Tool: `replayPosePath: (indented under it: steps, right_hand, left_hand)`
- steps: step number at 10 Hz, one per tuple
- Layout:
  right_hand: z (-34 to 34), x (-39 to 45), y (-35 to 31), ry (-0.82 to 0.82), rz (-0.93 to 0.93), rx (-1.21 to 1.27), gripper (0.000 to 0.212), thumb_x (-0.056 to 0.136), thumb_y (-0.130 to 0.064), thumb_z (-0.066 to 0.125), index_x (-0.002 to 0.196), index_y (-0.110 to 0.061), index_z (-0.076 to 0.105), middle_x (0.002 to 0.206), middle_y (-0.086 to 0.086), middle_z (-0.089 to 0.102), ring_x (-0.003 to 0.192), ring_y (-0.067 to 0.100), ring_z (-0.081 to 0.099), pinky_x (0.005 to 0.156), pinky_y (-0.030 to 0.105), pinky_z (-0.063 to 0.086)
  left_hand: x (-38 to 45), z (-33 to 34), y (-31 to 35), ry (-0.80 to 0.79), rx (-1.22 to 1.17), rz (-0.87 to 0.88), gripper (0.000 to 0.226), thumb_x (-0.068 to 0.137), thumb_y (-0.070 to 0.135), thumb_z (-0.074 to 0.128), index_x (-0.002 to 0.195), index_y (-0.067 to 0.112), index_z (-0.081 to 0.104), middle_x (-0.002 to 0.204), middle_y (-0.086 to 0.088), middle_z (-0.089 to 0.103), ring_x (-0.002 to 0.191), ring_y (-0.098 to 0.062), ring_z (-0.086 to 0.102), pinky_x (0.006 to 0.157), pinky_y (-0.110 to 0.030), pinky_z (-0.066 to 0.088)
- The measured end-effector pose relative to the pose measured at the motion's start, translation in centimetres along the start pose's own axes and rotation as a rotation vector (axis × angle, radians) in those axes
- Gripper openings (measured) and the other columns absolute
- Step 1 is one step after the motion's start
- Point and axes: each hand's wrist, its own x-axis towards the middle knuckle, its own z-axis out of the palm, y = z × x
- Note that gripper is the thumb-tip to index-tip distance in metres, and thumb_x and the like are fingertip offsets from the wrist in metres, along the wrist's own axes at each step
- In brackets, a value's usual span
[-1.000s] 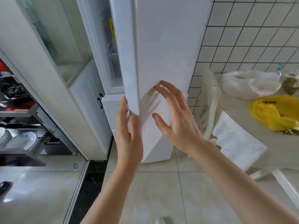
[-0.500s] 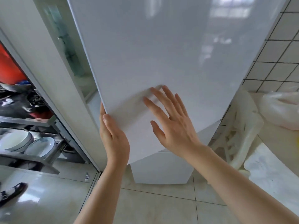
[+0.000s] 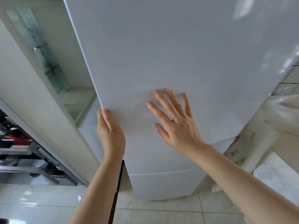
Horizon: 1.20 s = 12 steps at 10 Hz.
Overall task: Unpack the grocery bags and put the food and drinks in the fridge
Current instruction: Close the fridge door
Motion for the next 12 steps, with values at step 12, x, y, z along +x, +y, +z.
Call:
replayPosePath:
  steps: [12]
  right_hand:
    - [0.2,-0.4,1.1,-0.027,0.189,-0.04,0.065,0.082,-0.003,0.065,0.142,-0.01,0.041,0.147,0.01,0.041,0.14,0.033,0.03,0.112,0.051,0.03]
  left_hand:
    - [0.4,0.5,-1.1,-0.152,0.168,-0.004,0.081,0.089,0.004,0.054,0.155,0.027,0.014,0.16,0.013,0.019,0.146,-0.002,0.019,0.119,-0.024,0.019]
